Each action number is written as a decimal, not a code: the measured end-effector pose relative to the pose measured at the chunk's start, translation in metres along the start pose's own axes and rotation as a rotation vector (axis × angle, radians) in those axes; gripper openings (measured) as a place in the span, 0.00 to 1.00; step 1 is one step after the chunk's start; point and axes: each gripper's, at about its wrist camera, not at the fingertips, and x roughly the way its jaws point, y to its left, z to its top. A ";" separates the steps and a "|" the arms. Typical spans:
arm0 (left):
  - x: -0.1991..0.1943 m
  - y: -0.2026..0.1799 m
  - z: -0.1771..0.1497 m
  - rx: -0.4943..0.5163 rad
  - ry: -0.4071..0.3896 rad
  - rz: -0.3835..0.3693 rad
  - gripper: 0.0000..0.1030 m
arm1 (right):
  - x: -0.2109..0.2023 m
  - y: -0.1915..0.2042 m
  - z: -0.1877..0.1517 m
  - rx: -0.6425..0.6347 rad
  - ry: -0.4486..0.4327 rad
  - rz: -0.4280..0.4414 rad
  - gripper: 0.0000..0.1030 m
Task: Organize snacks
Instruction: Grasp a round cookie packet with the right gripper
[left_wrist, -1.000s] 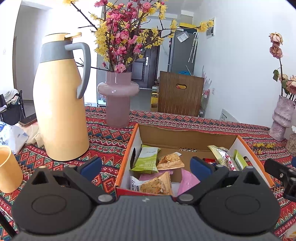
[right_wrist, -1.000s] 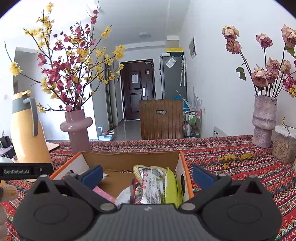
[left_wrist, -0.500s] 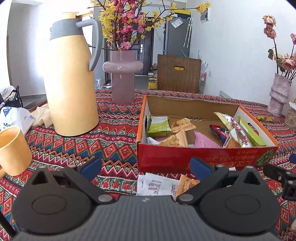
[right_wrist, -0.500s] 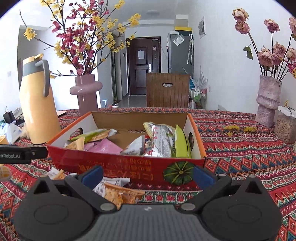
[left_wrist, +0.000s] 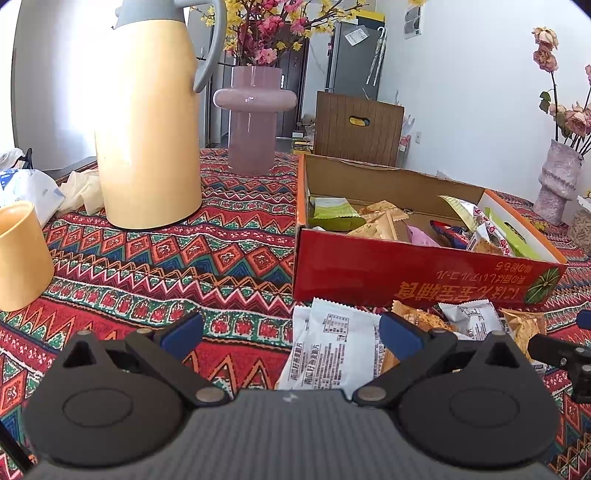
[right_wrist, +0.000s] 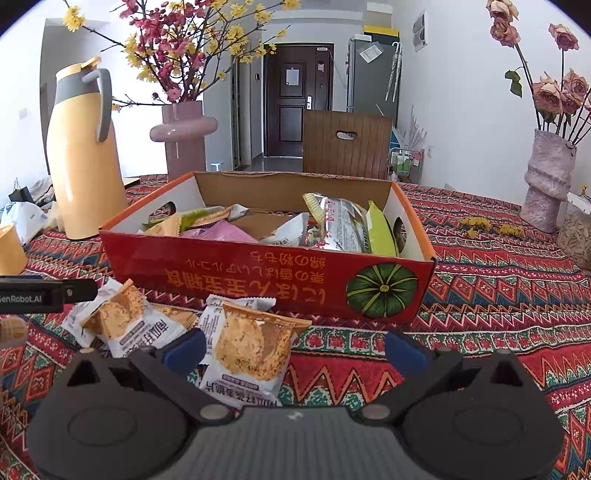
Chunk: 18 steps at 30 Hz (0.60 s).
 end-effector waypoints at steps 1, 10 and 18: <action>0.000 0.000 0.000 -0.001 0.002 0.001 1.00 | 0.003 0.002 0.000 -0.004 0.006 0.002 1.00; 0.002 0.003 -0.001 -0.026 0.007 -0.001 1.00 | 0.027 0.008 -0.002 0.010 0.062 0.033 0.78; 0.004 0.002 -0.001 -0.024 0.015 -0.006 1.00 | 0.024 0.004 -0.005 0.030 0.067 0.083 0.46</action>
